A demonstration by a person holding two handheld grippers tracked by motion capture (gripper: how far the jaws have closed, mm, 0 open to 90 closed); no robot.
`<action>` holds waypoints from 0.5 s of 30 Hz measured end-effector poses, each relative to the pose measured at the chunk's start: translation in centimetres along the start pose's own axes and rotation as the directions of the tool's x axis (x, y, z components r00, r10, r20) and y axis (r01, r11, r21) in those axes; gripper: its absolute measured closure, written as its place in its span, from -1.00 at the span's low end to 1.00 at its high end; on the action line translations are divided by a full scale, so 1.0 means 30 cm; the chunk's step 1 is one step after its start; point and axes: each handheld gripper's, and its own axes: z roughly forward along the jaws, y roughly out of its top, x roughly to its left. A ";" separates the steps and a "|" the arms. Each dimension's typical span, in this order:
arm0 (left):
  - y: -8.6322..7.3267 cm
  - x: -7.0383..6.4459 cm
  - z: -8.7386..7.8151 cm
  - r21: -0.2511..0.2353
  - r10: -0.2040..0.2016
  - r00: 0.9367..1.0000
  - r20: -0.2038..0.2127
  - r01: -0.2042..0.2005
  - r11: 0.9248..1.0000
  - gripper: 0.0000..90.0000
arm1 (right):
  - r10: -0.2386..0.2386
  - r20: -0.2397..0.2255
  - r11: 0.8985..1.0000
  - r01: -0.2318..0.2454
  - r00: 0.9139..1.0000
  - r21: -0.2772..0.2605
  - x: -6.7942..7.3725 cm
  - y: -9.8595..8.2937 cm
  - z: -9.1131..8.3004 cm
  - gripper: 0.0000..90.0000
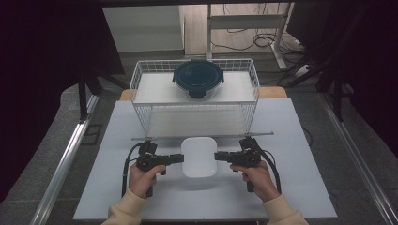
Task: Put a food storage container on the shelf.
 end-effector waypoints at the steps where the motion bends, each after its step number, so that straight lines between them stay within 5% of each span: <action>1: 0.001 -0.006 -0.004 -0.002 0.005 1.000 0.002 -0.005 1.000 0.78 | -0.007 0.001 1.000 0.007 1.000 -0.002 0.005 0.002 -0.005 0.73; 15: 0.022 -0.060 -0.047 -0.029 0.069 0.998 0.008 -0.069 0.997 0.79 | -0.068 0.011 0.997 0.069 0.998 -0.037 0.050 0.017 -0.043 0.72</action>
